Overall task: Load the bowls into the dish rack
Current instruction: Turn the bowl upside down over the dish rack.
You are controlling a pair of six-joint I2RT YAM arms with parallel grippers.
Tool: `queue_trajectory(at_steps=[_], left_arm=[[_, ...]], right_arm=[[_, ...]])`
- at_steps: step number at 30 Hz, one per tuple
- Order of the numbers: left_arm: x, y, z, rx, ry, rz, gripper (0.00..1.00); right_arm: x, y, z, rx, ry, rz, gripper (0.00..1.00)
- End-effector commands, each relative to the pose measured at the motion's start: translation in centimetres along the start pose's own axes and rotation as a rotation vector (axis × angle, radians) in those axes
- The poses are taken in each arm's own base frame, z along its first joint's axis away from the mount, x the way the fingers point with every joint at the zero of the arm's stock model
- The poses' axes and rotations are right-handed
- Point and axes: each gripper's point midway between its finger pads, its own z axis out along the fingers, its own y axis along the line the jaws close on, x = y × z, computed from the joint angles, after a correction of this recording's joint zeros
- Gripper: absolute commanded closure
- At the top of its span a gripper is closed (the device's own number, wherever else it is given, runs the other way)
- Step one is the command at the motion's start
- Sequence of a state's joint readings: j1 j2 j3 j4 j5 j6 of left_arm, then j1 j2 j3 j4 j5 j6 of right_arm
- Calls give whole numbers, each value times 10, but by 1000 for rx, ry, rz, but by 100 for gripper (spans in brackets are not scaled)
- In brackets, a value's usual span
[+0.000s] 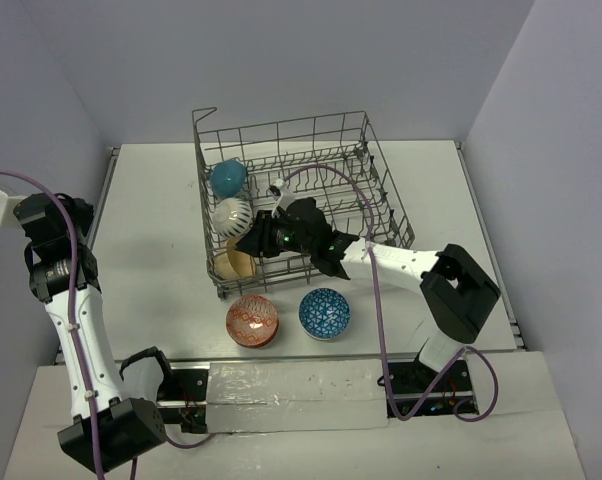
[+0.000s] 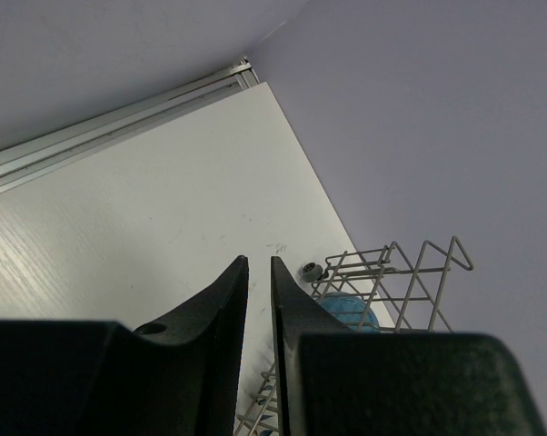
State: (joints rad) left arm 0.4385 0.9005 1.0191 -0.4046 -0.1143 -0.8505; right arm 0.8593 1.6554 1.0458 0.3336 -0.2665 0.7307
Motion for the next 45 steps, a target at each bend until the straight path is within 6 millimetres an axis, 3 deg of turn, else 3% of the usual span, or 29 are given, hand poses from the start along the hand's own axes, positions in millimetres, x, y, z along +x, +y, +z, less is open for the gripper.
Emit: queue_trajectory(at_steps=[1,20,40,45], left_arm=[[-9,-8,-1,29,-37,24,79],[-8,-9,-1,33,-33,23,79],[-7,-10,-1,39,-26,21,78],[-7,-10,-1,38,-27,21,79]], right_arm=[[-22,18,-9,-41,-56,-42,64],[3,35,16,-94,52,-73,67],[22,28,29,-73,115,-94,66],[21,29,30,-77,115,-93,79]])
